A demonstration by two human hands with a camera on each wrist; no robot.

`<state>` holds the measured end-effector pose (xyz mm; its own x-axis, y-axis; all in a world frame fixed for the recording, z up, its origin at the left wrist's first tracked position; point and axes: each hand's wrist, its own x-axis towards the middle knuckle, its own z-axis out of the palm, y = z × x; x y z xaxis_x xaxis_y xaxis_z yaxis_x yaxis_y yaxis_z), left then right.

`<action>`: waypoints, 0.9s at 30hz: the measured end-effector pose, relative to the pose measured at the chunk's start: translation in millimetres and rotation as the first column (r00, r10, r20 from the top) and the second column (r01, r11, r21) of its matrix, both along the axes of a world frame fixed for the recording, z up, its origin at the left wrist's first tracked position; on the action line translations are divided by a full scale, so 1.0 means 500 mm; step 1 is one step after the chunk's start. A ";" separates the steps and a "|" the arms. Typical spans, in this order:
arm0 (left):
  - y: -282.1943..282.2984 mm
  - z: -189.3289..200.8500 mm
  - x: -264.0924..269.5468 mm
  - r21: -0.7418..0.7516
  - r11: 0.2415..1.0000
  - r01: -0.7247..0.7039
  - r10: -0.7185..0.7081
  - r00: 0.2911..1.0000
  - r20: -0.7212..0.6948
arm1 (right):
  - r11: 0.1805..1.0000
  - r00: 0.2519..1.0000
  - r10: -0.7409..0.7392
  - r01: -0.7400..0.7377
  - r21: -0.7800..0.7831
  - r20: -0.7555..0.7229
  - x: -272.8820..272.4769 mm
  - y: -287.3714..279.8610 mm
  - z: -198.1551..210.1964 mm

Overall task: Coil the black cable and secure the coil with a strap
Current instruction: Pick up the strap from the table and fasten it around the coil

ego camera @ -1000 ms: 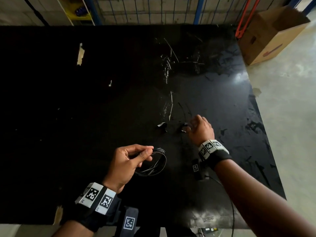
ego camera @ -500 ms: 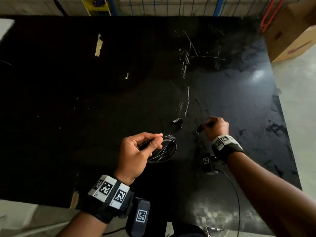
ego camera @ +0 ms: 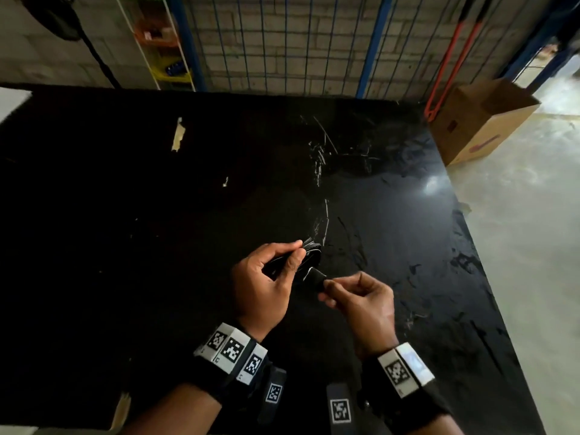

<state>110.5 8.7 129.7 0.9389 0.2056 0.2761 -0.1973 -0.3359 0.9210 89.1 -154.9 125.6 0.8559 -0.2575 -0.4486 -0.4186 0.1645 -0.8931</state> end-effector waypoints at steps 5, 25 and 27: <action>-0.027 0.023 -0.013 0.116 0.993 0.039 -0.055 0.989 0.137 | 0.951 0.979 -0.191 0.201 0.236 -0.068 0.002 0.037 0.034; -0.042 0.044 -0.026 -0.241 0.946 0.218 -0.220 0.975 0.021 | 0.747 0.984 -0.170 0.167 0.644 -0.057 0.009 0.032 0.080; -0.042 0.045 -0.024 -0.285 0.936 0.206 -0.216 0.976 -0.004 | 0.746 0.983 -0.175 0.167 0.644 -0.053 0.011 0.033 0.080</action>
<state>98.6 -12.3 152.4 0.9770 0.0664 0.2027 -0.2021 -0.0163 0.9792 94.5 -138.4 165.5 0.8313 -0.0535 -0.5533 -0.3189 0.7694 -0.5534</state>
